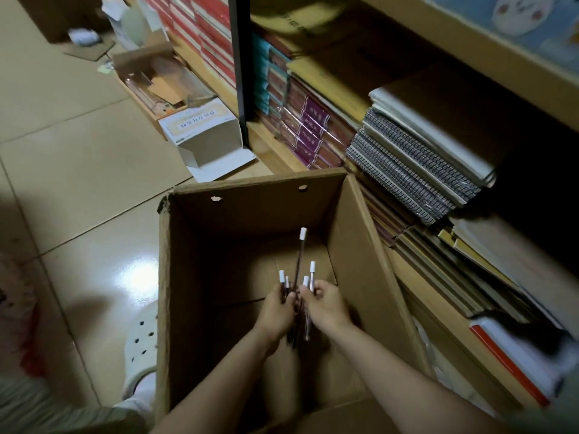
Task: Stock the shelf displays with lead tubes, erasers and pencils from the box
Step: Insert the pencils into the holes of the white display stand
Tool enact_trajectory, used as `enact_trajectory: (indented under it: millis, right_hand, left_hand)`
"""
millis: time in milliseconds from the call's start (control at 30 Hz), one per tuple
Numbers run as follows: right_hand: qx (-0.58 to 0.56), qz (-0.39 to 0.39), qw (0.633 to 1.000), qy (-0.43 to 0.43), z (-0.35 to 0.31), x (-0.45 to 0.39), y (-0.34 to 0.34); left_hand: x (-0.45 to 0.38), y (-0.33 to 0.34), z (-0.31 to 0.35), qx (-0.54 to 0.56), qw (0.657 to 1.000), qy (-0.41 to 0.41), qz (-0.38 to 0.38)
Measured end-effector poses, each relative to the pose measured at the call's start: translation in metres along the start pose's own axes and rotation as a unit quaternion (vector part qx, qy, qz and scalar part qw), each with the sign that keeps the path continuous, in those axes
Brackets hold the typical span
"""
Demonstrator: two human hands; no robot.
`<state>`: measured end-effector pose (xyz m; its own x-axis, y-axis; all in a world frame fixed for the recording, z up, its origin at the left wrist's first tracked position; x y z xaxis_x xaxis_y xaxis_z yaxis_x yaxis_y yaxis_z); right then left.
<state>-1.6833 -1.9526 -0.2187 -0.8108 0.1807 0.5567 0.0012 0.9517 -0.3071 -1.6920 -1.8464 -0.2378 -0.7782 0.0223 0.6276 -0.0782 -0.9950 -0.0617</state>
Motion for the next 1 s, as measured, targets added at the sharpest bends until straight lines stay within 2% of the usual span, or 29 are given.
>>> enact_trajectory:
  millis: [100, 267, 367, 467, 533, 633, 767, 933, 1000]
  right_hand:
    - [0.002, -0.011, 0.998, -0.065, -0.046, 0.019, -0.015]
    - [0.032, 0.008, 0.969, -0.245, -0.147, 0.075, -0.072]
    - [-0.005, 0.038, 0.945, -0.323, -0.199, 0.12, -0.117]
    - [-0.031, 0.115, 0.924, -0.363, -0.24, 0.158, -0.17]
    - [-0.061, 0.154, 0.911, -0.378, -0.262, 0.181, -0.203]
    - [-0.074, 0.203, 0.892, -0.396, -0.277, 0.202, -0.24]
    - [-0.08, 0.247, 0.883, -0.391, -0.271, 0.217, -0.262]
    - [-0.098, 0.272, 0.874, -0.39, -0.263, 0.232, -0.277]
    - [-0.069, 0.305, 0.864, -0.395, -0.263, 0.236, -0.285]
  left_hand:
    - [0.011, -0.019, 0.041, 0.0, 0.999, 0.028, -0.023]
    - [0.048, -0.041, 0.139, -0.089, 0.98, 0.121, -0.128]
    - [0.086, -0.035, 0.205, -0.122, 0.953, 0.208, -0.186]
    - [0.133, -0.019, 0.26, -0.176, 0.91, 0.301, -0.226]
    - [0.158, -0.007, 0.283, -0.209, 0.884, 0.36, -0.212]
    - [0.18, 0.011, 0.303, -0.289, 0.831, 0.454, -0.137]
    - [0.195, 0.036, 0.311, -0.313, 0.778, 0.542, -0.056]
    - [0.195, 0.063, 0.314, -0.305, 0.762, 0.57, -0.033]
    - [0.195, 0.074, 0.315, -0.302, 0.757, 0.578, -0.038]
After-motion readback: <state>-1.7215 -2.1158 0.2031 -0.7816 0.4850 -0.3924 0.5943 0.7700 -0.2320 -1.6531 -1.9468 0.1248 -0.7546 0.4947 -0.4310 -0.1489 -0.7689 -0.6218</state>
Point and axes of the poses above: each hand's wrist, its own x-axis away from the middle knuckle, its own y-axis out of the palm, z = x × y, the point moved 2 cm from there along -x, towards the middle knuckle, and after that the axes turned 6 degrees about -x, right-handed, at the moved point
